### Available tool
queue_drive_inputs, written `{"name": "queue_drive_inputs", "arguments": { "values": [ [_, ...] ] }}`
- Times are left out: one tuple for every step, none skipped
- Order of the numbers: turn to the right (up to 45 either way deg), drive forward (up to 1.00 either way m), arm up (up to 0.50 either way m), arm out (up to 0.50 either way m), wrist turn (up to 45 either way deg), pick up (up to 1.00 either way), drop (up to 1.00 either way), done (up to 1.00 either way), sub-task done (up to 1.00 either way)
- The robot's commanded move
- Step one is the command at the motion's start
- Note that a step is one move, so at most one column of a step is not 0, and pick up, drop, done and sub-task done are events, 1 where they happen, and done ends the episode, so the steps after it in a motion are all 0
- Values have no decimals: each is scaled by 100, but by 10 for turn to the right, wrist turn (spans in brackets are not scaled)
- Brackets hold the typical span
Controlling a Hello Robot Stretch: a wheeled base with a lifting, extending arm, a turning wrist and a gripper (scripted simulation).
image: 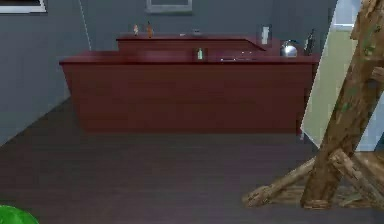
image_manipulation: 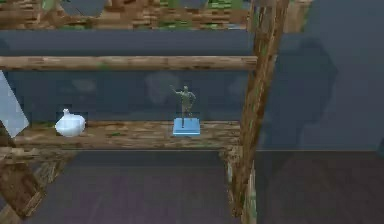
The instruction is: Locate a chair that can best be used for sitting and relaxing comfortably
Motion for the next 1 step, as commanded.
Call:
{"name": "queue_drive_inputs", "arguments": {
  "values": [
    [-450,0,0,0,0,0,0,0,0]
  ]
}}
